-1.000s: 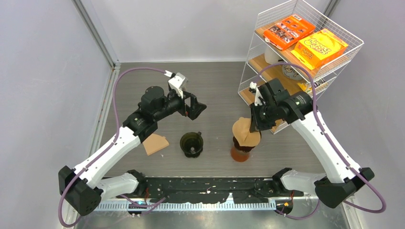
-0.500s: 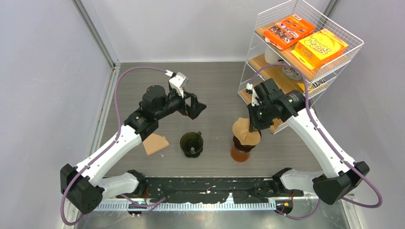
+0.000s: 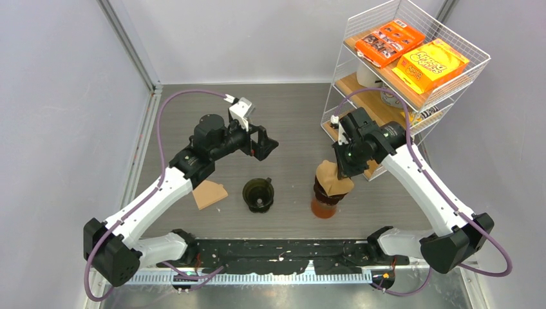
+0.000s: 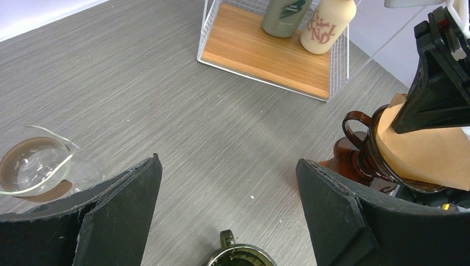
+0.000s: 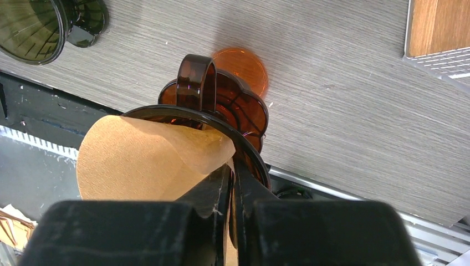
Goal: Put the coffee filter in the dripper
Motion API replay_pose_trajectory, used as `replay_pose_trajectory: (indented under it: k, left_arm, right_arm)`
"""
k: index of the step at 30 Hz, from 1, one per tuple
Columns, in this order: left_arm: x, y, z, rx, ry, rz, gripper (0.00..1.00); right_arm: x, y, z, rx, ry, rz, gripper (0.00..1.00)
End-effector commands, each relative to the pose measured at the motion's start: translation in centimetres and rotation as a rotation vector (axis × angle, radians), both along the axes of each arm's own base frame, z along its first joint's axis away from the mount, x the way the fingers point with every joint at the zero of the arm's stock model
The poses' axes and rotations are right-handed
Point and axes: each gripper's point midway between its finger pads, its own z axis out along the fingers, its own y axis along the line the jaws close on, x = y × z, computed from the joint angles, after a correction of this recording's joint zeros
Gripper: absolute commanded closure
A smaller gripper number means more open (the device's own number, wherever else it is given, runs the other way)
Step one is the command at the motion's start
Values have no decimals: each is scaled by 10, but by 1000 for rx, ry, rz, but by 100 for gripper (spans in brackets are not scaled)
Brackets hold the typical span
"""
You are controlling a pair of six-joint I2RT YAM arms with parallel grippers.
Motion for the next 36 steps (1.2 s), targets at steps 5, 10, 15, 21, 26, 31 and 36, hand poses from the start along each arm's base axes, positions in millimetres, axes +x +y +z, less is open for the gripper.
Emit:
replay_pose_trajectory:
  k: [5,10,15,21,26,31,36]
  left_arm:
    - [-1,-5,28,-67,-49,-35,0]
    - [-3,-7,29,-76,-44,-50,0]
    - [-4,-6,29,-80,-40,-49,0]
    - [-7,-8,30,-85,-44,-65,0]
    - [-9,-8,30,-89,-44,-73,1]
    - [-9,-8,31,-90,-45,-75,0]
    - [-10,-8,31,-92,-43,-77,0]
  right_arm:
    - [5,1,14,26,-64,9,81]
    - [5,1,22,37,-88,15,75]
    - [6,3,32,59,-119,26,62]
    - [5,0,46,70,-164,27,53]
    - [3,-2,55,73,-186,22,50]
    - [3,-8,65,63,-219,10,48]
    - [2,-12,76,63,-250,1,47]
